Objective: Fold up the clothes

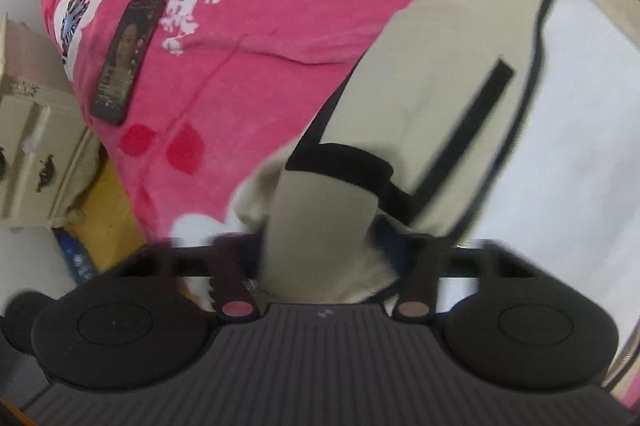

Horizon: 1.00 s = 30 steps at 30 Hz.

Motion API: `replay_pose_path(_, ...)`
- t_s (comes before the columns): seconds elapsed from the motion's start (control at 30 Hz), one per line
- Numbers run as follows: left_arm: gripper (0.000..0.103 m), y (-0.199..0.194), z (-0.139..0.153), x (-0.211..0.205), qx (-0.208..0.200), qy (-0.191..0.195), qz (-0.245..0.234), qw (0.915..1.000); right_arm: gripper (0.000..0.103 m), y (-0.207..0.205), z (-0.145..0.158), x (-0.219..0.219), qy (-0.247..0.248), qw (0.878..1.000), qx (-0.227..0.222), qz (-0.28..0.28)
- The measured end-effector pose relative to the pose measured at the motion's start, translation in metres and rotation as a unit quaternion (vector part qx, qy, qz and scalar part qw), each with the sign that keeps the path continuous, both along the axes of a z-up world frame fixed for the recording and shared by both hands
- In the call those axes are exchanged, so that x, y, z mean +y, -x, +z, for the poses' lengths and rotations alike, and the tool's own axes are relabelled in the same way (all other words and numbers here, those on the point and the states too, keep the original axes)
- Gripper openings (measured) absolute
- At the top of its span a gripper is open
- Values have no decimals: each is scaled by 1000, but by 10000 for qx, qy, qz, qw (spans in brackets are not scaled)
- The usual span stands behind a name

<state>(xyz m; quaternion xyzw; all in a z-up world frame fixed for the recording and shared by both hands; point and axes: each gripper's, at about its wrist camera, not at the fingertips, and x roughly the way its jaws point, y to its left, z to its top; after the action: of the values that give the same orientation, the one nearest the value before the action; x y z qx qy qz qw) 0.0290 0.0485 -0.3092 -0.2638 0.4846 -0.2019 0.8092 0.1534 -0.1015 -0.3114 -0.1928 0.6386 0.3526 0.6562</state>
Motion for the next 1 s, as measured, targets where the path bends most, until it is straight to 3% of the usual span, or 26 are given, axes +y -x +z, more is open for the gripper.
replay_pose_path(0.07,7,-4,1,-3,66,129,-148,9998,11,-3,3,-16,21,10000,-72,-63)
replay_pose_path(0.17,12,-9,4,5,164,341,-212,9991,5,-13,6,-43,118,9989,-126,-426)
replay_pose_path(0.23,32,-8,10,17,111,237,-142,9996,4,-21,7,-62,118,9992,-125,-347)
replay_pose_path(0.27,36,-7,13,24,84,185,-107,9997,4,-27,7,-73,132,9984,-103,-532)
replay_pose_path(0.37,47,-13,4,38,273,-388,-8,9989,4,-41,8,-102,67,9943,-27,-1065)
replay_pose_path(0.43,61,-27,-14,45,499,-699,213,9961,4,-46,7,-117,27,9915,-21,-1297)
replay_pose_path(0.47,62,-33,-24,49,612,-855,324,9939,4,-48,7,-124,3,9900,-19,-1408)
replay_pose_path(0.6,62,-68,-57,54,884,-1252,594,9864,4,-51,5,-139,-136,9847,15,-1736)
replay_pose_path(0.7,60,-93,-68,42,722,-1380,466,9867,4,-51,5,-148,-250,9813,6,-1908)
replay_pose_path(0.77,46,-110,-78,27,823,-1684,172,9821,4,-52,5,-154,-290,9790,-7,-2019)
replay_pose_path(0.8,24,-117,-85,19,913,-1947,80,9766,4,-53,5,-157,-308,9777,-12,-2080)
replay_pose_path(0.83,15,-121,-88,14,999,-2177,66,9709,4,-53,4,-160,-326,9763,-17,-2140)
replay_pose_path(0.9,10,-124,-84,17,1059,-2142,231,9707,4,-55,5,-166,-363,9735,-27,-2256)
replay_pose_path(1.0,8,-121,-55,29,779,-2410,439,9664,4,-57,7,-173,-426,9701,-38,-2389)
